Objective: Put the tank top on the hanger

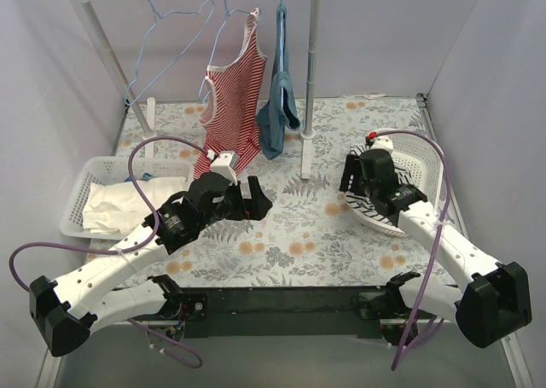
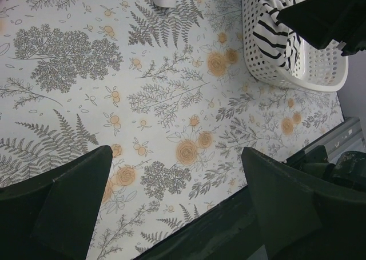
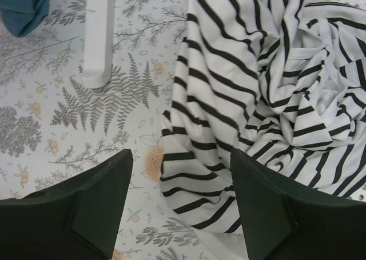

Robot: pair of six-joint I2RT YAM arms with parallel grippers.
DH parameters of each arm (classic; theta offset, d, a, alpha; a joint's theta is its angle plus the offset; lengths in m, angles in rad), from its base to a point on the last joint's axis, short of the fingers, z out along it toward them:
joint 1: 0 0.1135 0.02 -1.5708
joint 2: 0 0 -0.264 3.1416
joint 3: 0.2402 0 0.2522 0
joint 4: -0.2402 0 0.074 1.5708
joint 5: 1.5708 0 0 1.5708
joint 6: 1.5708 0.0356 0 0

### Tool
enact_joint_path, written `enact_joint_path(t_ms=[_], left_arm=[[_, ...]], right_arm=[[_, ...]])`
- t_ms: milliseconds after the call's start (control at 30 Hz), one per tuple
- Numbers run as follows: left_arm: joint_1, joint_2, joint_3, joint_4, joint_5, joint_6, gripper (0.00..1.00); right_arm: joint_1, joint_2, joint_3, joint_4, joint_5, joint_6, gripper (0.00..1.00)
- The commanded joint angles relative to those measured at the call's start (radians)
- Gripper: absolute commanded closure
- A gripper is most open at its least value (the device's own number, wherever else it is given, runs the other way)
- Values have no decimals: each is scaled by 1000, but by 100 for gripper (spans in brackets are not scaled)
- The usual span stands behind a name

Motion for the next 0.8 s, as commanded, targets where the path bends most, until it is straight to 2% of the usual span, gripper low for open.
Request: enact_joint_path(t_ms=[0,100,233,300,367,467,500,567,600,767], left_arm=[[-2,-26,23,-18,-7,9,2],[-2,-32,17,-21,-10,9,2],[-2,-32,15,-21,-11,7,2],[-2,-32,15,-21,-13,9,2],[-2,-31,15,-19,-14,9,2],[-2,-28,18,-19,-19,12,2],[-2,-29,20,-21,-19,12,2],[-4,-31,23,-21,-19,13,2],[-2,-31,24,-21,-20,13,2],[-2,-31,35,-16,-25,18,2]], right_arm=[[-103,7,-40,118,-103,-7,28],[-139,35,-43,160,-165,-16,37],[-150,90,-25,167,-183,-21,38],[-154,98,-26,173,-194,-21,45],[-166,107,-31,187,-212,-18,48],[-192,116,-29,184,-237,-10,67],[-199,113,-29,184,-236,-9,79],[-215,96,-16,167,-234,-7,89],[-220,89,-6,152,-231,-7,98],[-243,3,87,49,-194,-26,99]])
